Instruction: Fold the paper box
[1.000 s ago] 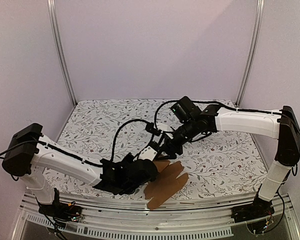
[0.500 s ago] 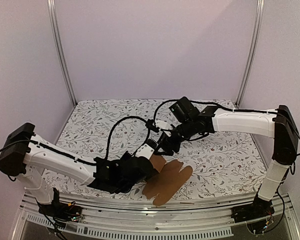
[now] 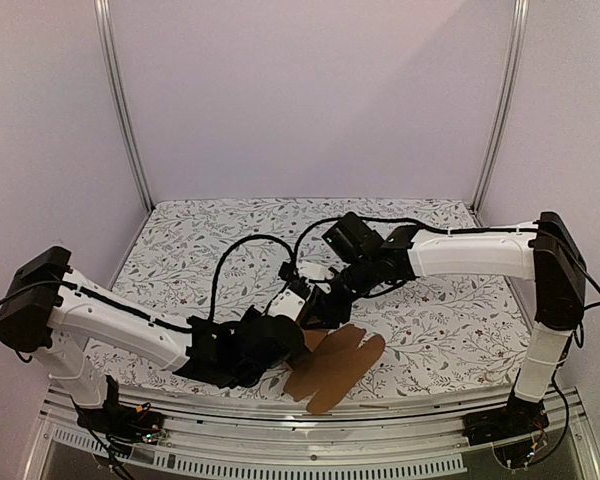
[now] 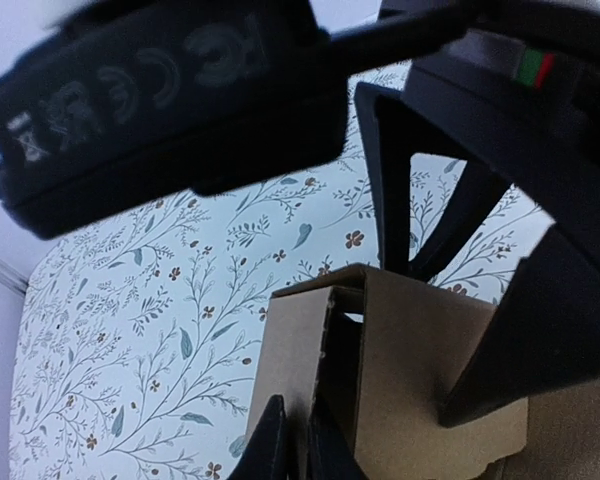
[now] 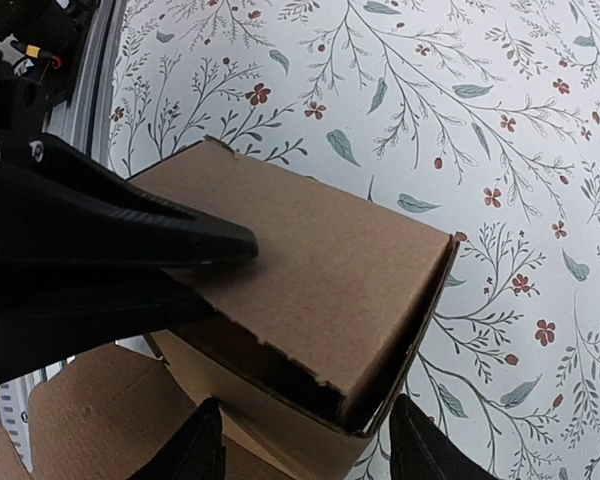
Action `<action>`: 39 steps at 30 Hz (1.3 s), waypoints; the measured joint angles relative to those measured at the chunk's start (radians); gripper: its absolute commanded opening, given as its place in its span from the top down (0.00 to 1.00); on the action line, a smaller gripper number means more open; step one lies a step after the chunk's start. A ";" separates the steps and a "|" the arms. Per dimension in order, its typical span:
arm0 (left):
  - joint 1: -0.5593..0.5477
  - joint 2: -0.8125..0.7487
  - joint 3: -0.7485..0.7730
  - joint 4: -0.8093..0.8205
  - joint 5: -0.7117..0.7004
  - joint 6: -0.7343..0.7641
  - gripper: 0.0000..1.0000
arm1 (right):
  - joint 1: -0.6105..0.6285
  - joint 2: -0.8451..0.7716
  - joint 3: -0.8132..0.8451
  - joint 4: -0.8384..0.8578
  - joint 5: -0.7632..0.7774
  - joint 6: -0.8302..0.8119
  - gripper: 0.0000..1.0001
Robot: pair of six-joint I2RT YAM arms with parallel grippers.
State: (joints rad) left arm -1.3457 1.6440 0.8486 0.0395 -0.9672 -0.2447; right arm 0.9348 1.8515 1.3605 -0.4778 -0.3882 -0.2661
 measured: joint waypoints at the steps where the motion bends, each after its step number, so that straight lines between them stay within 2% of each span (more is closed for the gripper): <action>1: 0.000 0.000 0.000 0.005 0.001 -0.003 0.92 | 0.000 0.004 0.000 0.007 0.017 0.009 0.46; 4: 0.000 0.001 -0.005 0.023 0.003 -0.010 0.92 | 0.000 0.015 0.000 0.031 0.051 0.030 0.46; 7: 0.004 0.006 -0.006 0.031 0.001 -0.011 0.92 | 0.000 0.024 -0.003 0.053 0.066 0.044 0.51; 10: 0.009 0.019 -0.005 0.039 -0.002 -0.011 0.92 | 0.000 0.035 -0.007 0.073 0.076 0.054 0.60; 13: 0.011 0.025 -0.006 0.047 -0.009 -0.011 0.92 | 0.000 0.041 -0.015 0.096 0.092 0.077 0.74; 21: 0.013 0.039 -0.005 0.054 -0.046 -0.015 0.91 | 0.000 0.042 -0.037 0.166 0.117 0.133 0.78; 24: 0.014 0.040 -0.006 0.064 -0.049 -0.020 0.91 | 0.000 0.058 -0.037 0.205 0.117 0.147 0.87; 33: 0.014 0.034 -0.012 0.080 -0.041 -0.023 0.65 | 0.000 0.102 -0.037 0.264 0.159 0.211 0.91; 35: 0.014 0.014 -0.014 0.079 -0.029 -0.016 0.59 | 0.000 0.102 -0.037 0.266 0.174 0.214 0.96; 39: 0.005 -0.064 -0.014 0.084 0.027 0.018 0.52 | 0.000 0.102 -0.040 0.270 0.185 0.209 0.97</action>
State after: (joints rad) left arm -1.3403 1.5799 0.8345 0.1230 -0.9401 -0.2264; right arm 0.9348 1.9533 1.3209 -0.2073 -0.2035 -0.0570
